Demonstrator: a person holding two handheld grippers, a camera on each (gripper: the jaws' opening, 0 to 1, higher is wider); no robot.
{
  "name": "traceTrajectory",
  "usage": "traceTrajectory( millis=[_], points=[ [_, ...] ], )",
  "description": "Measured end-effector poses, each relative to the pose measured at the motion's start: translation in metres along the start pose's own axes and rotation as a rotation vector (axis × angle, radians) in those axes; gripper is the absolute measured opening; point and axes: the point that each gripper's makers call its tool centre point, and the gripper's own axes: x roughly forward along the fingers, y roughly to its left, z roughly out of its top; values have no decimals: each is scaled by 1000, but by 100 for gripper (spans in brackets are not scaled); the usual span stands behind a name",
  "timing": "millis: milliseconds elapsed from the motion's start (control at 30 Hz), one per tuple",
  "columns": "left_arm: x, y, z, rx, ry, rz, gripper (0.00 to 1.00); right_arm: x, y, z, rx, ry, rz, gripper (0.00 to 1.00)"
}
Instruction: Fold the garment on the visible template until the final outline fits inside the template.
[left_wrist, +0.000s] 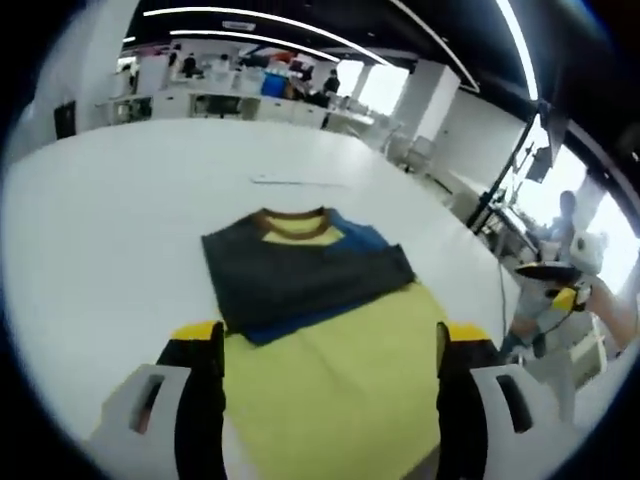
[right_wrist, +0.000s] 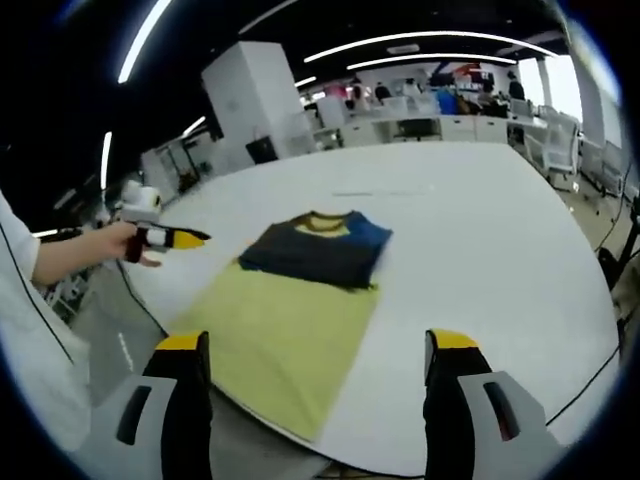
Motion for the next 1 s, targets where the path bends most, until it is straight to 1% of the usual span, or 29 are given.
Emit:
traceTrajectory(
  millis=[33,100,167,267,400,500,600,733,833,1000],
  points=[
    [-3,-1,0,-1,-4,-3,87,0,0,0,-2,1,0,88],
    [-10,-2,0,-10,-19,-12,92,1,2,1,-6,2,0,88],
    [-16,-5,-2,-14,-18,-27,96,1,3,2,-7,4,0,88],
    [-28,-5,-9,17,-4,-24,98,0,1,0,-10,10,-3,88],
    [-43,1,-15,2,-15,-13,99,-2,-2,0,-13,14,-14,88],
    [-60,7,-22,-10,-9,-12,99,-3,-2,1,-10,16,-18,88],
    [-79,17,-21,-8,-26,19,99,-4,-2,0,-14,21,-22,88],
    [-105,31,-20,-30,-63,64,99,-5,-4,0,-8,18,-30,88],
    [-119,40,-29,-20,-51,103,99,-7,-5,0,-10,22,-35,88],
    [-141,39,-41,-46,-57,130,99,-11,-6,1,-9,19,-41,88]
  ],
)
